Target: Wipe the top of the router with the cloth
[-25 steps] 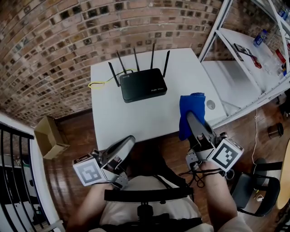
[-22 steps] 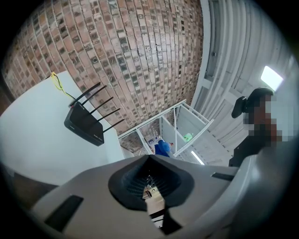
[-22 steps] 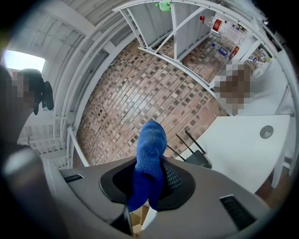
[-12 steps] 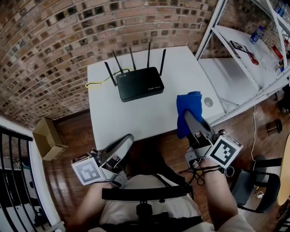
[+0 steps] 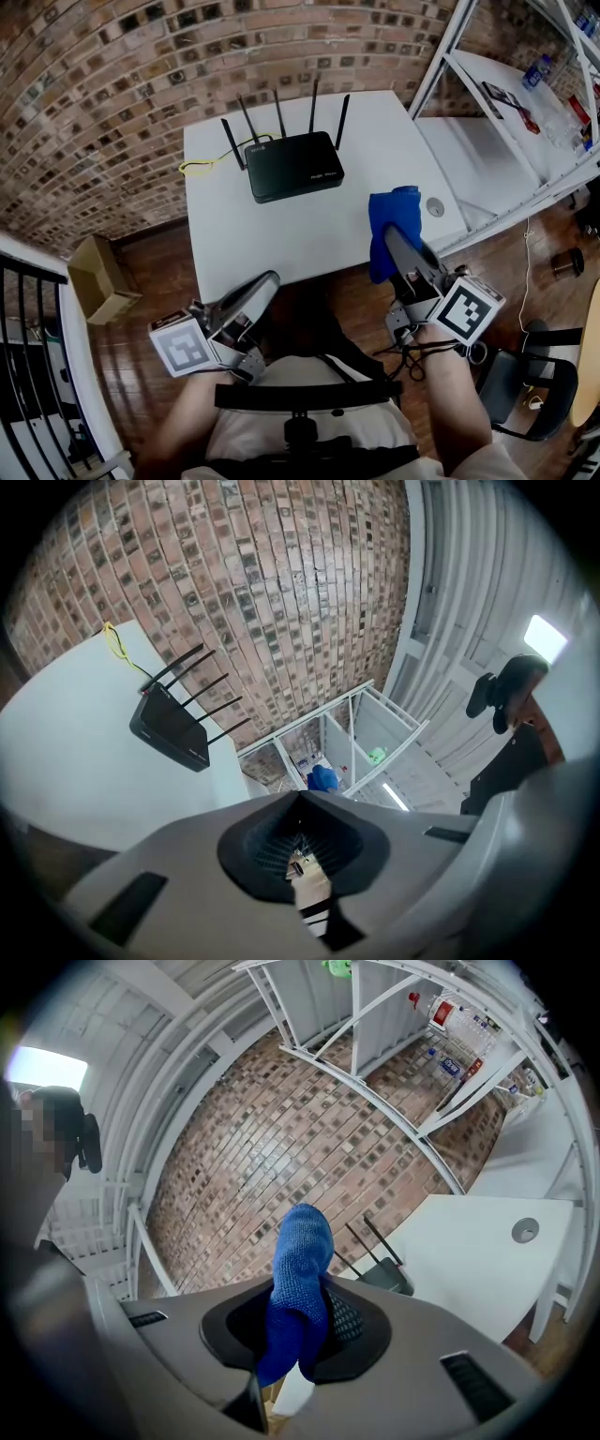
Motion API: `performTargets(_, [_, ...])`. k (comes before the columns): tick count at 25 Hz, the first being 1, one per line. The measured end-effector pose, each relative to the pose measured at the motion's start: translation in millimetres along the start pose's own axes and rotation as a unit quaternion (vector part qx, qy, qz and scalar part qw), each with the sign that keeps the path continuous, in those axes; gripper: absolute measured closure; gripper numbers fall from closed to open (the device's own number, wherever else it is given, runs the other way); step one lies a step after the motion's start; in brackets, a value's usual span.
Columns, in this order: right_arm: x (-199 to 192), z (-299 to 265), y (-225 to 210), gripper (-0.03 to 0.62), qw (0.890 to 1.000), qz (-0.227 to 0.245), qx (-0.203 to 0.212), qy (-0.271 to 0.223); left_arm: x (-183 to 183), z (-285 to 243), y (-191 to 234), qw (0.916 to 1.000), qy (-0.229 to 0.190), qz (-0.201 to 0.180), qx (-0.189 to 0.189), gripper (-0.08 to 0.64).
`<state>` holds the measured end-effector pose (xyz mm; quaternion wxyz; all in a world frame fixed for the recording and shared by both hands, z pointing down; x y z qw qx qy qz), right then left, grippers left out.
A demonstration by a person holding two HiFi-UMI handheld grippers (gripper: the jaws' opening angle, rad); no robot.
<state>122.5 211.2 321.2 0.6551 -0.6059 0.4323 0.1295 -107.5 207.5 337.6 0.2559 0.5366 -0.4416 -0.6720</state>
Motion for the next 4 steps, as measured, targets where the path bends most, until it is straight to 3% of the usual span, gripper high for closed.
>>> performTargets(4, [-1.5,-1.1,0.7,0.483,1.0,0.001,-0.001,0.002,-1.0,1.4,-2.5,1.0,0.006,-0.001,-0.007,0.541])
Point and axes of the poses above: the fingertips, and each gripper's own axes: z backward along the fingers, y to its left, x out of its top, the point moved 4 cm from there along z, backward along the fingers, and after that the axes turned 5 degrees about y, right-handed, at the moved point
